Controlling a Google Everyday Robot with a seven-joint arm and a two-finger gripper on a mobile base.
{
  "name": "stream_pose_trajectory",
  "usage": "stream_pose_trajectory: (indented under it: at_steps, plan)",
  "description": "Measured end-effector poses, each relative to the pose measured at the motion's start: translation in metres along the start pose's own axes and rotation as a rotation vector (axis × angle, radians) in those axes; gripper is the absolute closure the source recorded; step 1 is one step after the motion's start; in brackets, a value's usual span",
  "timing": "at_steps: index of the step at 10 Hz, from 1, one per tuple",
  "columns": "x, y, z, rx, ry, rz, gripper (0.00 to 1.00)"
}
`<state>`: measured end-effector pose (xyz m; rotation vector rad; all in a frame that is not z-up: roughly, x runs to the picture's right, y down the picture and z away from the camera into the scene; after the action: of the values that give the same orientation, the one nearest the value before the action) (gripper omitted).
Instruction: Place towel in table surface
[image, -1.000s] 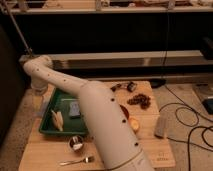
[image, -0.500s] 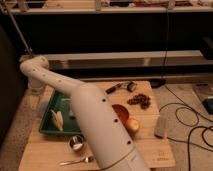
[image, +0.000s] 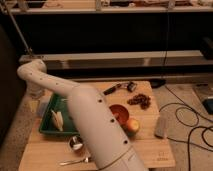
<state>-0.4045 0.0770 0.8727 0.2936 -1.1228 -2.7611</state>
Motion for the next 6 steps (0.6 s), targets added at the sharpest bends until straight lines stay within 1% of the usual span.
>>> stream_pose_trajectory:
  at_steps: [2, 5, 6]
  plan:
    - [-0.006, -0.003, 0.009, -0.001, -0.018, -0.014, 0.20]
    - [-0.010, -0.001, 0.016, -0.007, -0.034, -0.070, 0.20]
    - [-0.010, 0.001, 0.019, -0.010, -0.046, -0.091, 0.20]
